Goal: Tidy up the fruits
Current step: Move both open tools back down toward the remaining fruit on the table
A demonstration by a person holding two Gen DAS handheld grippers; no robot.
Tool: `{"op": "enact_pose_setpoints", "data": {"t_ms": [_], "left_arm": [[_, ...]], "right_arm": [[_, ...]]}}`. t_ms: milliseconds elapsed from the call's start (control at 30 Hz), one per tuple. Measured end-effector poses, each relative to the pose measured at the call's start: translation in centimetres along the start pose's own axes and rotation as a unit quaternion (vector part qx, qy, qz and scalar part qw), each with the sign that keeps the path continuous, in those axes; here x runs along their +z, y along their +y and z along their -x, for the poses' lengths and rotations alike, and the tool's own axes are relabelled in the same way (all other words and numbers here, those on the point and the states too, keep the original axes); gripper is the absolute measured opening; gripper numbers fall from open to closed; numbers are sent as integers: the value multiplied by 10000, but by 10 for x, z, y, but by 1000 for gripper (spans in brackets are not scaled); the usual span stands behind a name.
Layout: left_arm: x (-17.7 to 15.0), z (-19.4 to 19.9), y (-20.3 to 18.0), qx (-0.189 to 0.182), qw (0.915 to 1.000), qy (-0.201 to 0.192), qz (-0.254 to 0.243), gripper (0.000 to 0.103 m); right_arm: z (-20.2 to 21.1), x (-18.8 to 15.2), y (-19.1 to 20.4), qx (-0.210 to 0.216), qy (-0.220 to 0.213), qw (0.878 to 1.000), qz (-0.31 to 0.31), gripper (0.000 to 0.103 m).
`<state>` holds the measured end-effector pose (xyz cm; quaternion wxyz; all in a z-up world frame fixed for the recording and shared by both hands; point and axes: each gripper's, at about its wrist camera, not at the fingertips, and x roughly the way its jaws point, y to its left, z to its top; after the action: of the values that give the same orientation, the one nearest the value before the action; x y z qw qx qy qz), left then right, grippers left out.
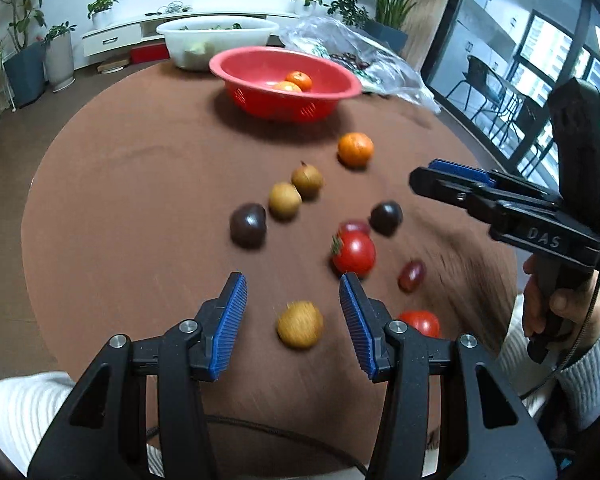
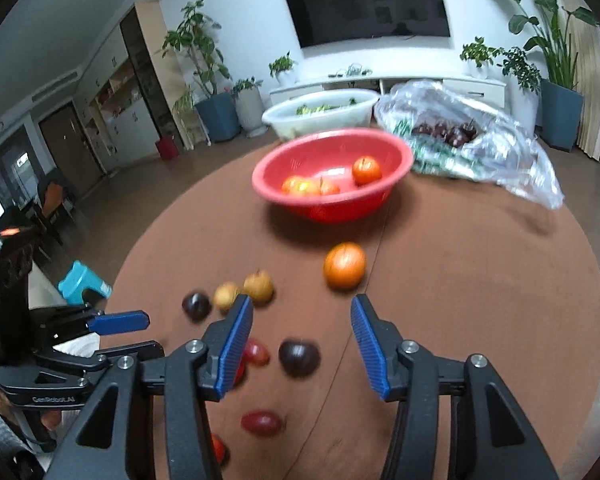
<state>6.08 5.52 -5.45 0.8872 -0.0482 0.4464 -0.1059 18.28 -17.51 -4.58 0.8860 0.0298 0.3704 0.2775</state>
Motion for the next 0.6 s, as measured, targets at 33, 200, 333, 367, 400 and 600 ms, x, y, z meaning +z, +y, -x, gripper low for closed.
{"op": "enact_pose_setpoints", "data": {"t_ms": [33,200,333,367,400,600], "left_arm": [[-4,1,-2,-6,10000,3,-37,46],[-13,1,-10,2,9999,41,-125,46],[-17,0,-12,7,9999,75,-119,46],[-16,-1,-12,18,9999,78,-127,46],[-17,-1,-13,42,9999,74,-142,46],[-15,-6,-13,47,9998,104,-187,46]], "right_arm": [[-2,-4,4,-53,62,9999,73,55],[-10,-14,12,-236,271,9990,254,55],[-16,-19,13,-350,429,9979,324,55],[-17,-20,14,-350,447,9978,330,55],[-19,-20,13,-366,464,9977,336,55],[-27,-24,14,-438,612,9965,377,53]]}}
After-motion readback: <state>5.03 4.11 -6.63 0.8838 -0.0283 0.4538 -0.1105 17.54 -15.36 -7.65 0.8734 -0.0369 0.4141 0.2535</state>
